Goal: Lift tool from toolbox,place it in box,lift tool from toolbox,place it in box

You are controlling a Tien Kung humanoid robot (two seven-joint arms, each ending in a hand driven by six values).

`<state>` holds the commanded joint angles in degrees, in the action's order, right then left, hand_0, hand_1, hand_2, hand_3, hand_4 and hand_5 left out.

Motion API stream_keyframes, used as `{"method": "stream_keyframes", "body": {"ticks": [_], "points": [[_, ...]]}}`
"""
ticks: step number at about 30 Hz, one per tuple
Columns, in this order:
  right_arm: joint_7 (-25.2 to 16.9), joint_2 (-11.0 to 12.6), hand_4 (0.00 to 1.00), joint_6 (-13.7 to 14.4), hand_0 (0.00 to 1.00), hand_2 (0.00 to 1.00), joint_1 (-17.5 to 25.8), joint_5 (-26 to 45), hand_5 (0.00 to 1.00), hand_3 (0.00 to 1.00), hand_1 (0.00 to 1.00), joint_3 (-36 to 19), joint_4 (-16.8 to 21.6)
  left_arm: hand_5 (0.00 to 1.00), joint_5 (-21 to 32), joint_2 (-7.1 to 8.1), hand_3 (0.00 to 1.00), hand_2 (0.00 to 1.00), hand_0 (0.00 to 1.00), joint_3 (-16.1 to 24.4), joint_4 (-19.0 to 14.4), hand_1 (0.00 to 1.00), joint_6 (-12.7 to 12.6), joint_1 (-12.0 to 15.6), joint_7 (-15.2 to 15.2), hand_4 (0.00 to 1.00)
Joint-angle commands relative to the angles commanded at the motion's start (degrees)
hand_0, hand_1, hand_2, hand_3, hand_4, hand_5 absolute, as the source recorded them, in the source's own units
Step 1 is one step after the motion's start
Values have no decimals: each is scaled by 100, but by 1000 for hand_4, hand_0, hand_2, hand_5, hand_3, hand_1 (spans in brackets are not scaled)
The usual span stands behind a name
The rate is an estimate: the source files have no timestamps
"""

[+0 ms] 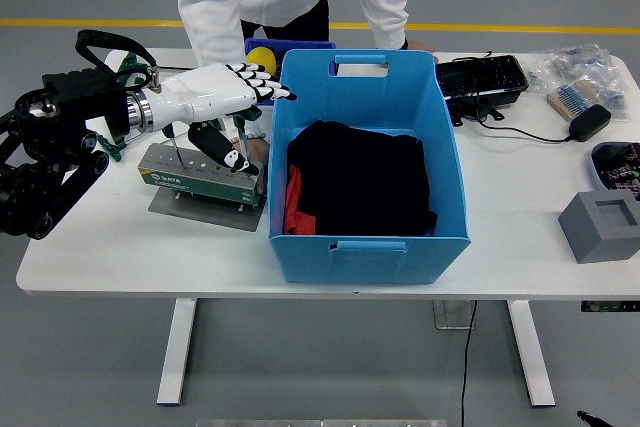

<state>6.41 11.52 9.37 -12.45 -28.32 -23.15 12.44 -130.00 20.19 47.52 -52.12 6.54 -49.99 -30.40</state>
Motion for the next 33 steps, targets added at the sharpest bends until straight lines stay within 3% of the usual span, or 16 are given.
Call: {"method": "stream_keyframes", "body": {"ticks": [1,6,7,12,13,21,24,25,30,31,33], "points": [[1,1,784,0,626,663,-4,-2,666,540,605,0,1,536,0,-18,752,746,832,-28,70,739,-17,-51,1,998],[-3,14,784,-3,626,663,-34,19,666,540,605,21,6,536,0,-106,752,746,832,-78,426,739,-54,-300,58,998],[-5,15,785,-2,625,664,-38,28,667,540,604,26,6,546,0,-116,619,541,661,-86,477,561,-45,-334,80,998],[-10,20,785,1,625,664,-52,79,667,540,604,47,8,546,0,-167,619,541,661,-122,736,561,-125,-477,149,998],[-7,22,785,-2,626,664,-56,67,667,540,603,42,9,560,0,-187,553,477,584,-135,810,489,-140,-511,156,998],[-10,37,785,-5,626,664,-80,85,666,540,603,58,11,563,0,-270,523,459,573,-66,1189,475,-125,-562,232,998],[-11,39,785,-4,626,664,-86,93,666,540,603,59,10,563,0,-288,523,459,573,-110,1266,475,-121,-572,249,998],[-10,39,784,-5,628,664,-87,92,667,540,603,59,11,578,0,-295,468,382,504,-125,1289,403,-120,-576,256,998],[-10,44,784,-6,628,664,-96,93,667,540,603,60,12,578,0,-340,468,382,504,-203,1344,403,-105,-589,311,998],[-10,45,785,-6,628,664,-97,95,666,540,602,60,13,612,0,-351,399,327,442,-216,1344,338,-113,-586,316,998],[-13,46,785,-4,628,664,-100,106,666,540,602,66,12,612,0,-376,399,327,442,-235,1352,338,-122,-580,327,998]]}}
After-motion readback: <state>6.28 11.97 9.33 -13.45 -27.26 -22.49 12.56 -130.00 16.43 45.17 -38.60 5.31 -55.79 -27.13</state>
